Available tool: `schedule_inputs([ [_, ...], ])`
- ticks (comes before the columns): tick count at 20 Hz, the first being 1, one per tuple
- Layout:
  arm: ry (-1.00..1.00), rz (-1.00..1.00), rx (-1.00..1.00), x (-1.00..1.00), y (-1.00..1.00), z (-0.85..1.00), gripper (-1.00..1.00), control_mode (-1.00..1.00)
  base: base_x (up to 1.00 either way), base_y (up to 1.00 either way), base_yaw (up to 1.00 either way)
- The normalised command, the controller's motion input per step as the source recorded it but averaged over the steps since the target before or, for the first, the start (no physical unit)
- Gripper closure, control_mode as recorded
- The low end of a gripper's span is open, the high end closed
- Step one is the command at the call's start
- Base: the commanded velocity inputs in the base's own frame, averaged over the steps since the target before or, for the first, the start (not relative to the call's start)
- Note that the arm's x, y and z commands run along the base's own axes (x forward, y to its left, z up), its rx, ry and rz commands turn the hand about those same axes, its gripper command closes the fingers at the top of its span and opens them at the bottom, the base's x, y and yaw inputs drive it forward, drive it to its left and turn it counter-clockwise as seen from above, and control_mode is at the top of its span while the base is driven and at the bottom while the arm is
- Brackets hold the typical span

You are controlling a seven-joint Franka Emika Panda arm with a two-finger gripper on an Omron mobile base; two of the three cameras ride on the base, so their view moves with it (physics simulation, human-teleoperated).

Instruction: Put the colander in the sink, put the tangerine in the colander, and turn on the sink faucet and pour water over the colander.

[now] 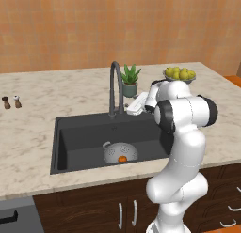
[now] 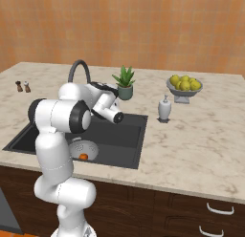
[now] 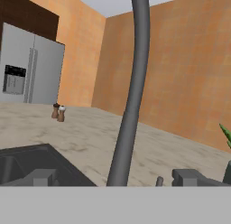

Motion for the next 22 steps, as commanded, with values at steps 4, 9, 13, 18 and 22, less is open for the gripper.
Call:
schedule_inputs([
  [4,0.00,0.00,0.00,0.35,0.00,-0.20,-1.00,-1.00,0.00,0.00,0.00],
  [9,0.00,0.00,0.00,0.34,0.00,-0.22,-1.00,-1.00,0.00,0.00,0.00],
  [13,0.00,0.00,0.00,0.33,0.00,-0.12,-1.00,-1.00,0.00,0.00,0.00],
  [18,0.00,0.00,0.00,0.31,0.00,-0.06,-1.00,-1.00,0.00,0.00,0.00],
  [22,0.00,0.00,0.00,0.26,0.01,-0.10,-1.00,-1.00,0.00,0.00,0.00],
])
